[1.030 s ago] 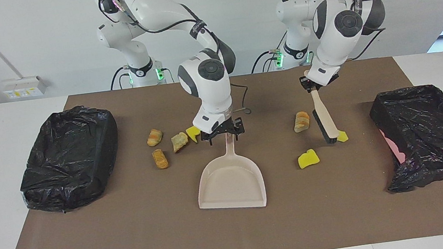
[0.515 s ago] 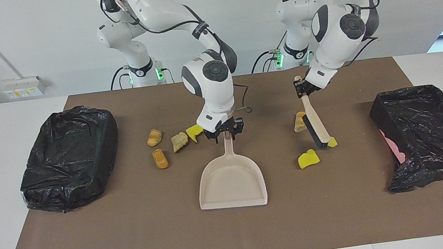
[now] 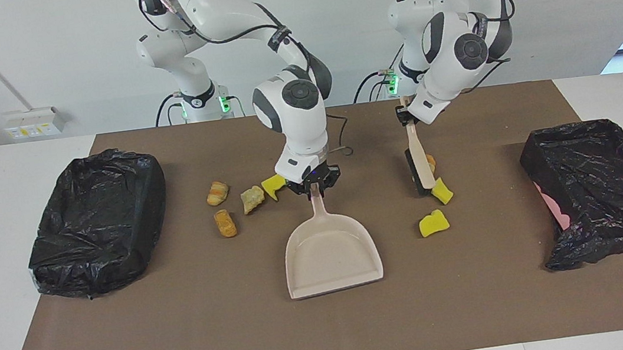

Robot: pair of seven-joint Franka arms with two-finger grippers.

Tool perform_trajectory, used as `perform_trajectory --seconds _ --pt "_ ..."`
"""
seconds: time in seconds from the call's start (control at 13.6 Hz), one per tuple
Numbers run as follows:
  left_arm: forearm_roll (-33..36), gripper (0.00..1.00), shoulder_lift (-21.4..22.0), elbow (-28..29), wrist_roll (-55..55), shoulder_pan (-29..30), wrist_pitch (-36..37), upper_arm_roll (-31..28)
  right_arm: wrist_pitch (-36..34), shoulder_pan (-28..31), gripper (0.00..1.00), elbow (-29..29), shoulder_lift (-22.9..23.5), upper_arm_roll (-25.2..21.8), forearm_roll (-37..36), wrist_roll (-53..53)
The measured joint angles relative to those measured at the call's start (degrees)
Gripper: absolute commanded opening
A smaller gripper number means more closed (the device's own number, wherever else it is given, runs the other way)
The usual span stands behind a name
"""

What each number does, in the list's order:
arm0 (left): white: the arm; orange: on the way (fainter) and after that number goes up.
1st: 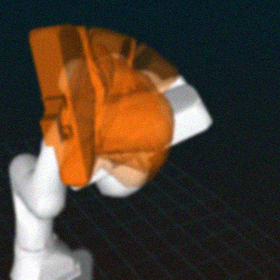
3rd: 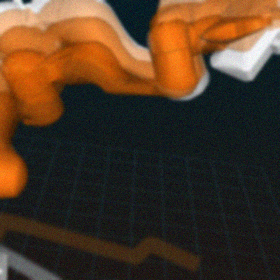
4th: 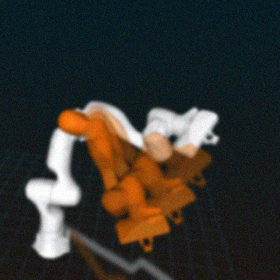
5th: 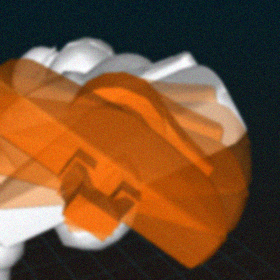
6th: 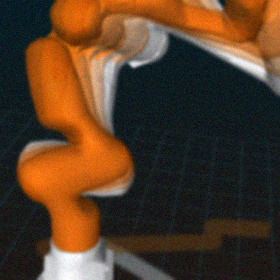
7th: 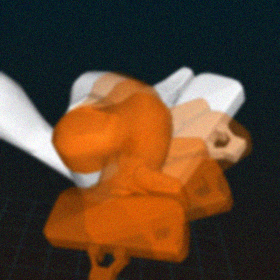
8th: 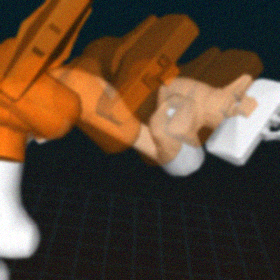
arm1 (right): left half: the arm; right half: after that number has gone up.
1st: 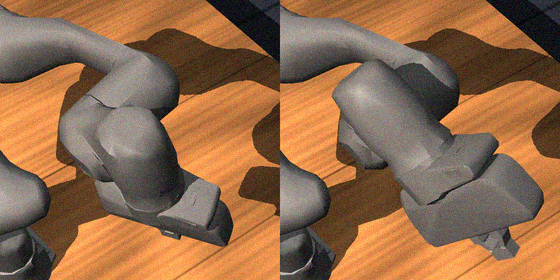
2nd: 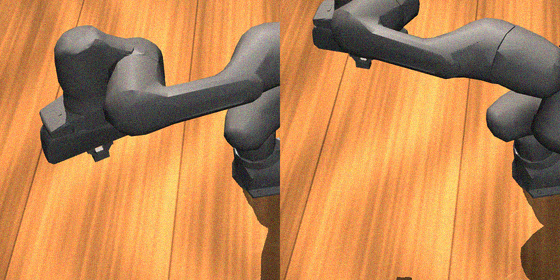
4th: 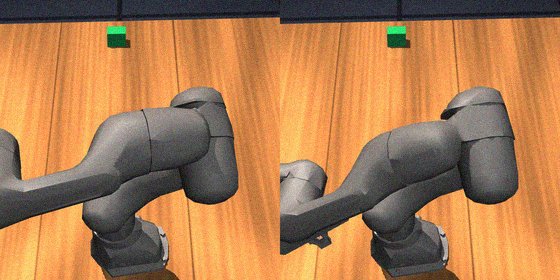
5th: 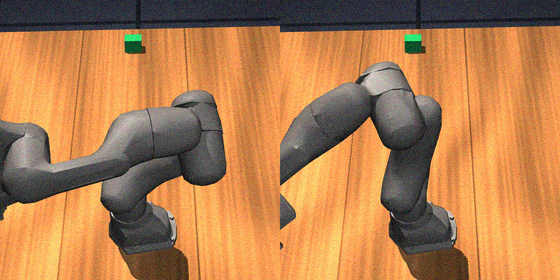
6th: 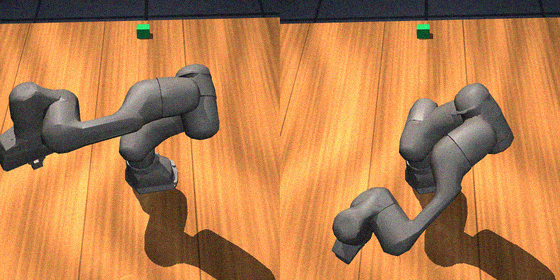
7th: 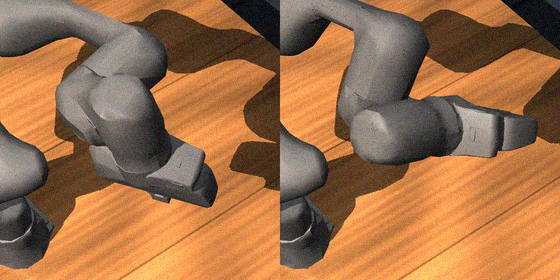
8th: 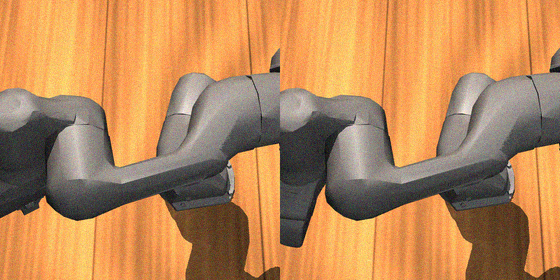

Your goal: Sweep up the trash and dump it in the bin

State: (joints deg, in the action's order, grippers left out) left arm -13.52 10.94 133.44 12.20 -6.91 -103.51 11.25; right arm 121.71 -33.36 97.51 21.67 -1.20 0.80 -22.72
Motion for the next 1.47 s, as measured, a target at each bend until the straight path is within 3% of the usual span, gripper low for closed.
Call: perform_trajectory --seconds 0.22,0.37,0.74,1.25,1.47 --pt "0.00 0.00 1.92 1.65 -0.02 0.01 3.45 -0.14 -4.94 1.23 0.00 0.04 -4.14 -0.21 -0.92 7.31" --pt "-0.01 0.00 2.54 1.65 -1.45 0.98 7.23 -0.71 -9.43 1.36 0.00 0.11 -6.34 -0.18 -6.39 12.13" --pt "-0.04 0.00 3.18 -3.47 -7.50 9.38 15.70 -1.80 -12.90 0.95 0.00 1.02 -8.55 -0.08 -12.50 31.77" --pt "5.88 0.00 3.43 -3.38 4.41 12.15 15.87 -1.79 -13.97 2.26 0.00 2.45 -8.74 -0.27 -17.82 61.00" --pt "6.55 0.00 5.35 -0.25 5.80 12.55 13.46 -1.34 -13.33 2.52 0.00 3.29 -8.95 -0.27 -17.86 66.07"
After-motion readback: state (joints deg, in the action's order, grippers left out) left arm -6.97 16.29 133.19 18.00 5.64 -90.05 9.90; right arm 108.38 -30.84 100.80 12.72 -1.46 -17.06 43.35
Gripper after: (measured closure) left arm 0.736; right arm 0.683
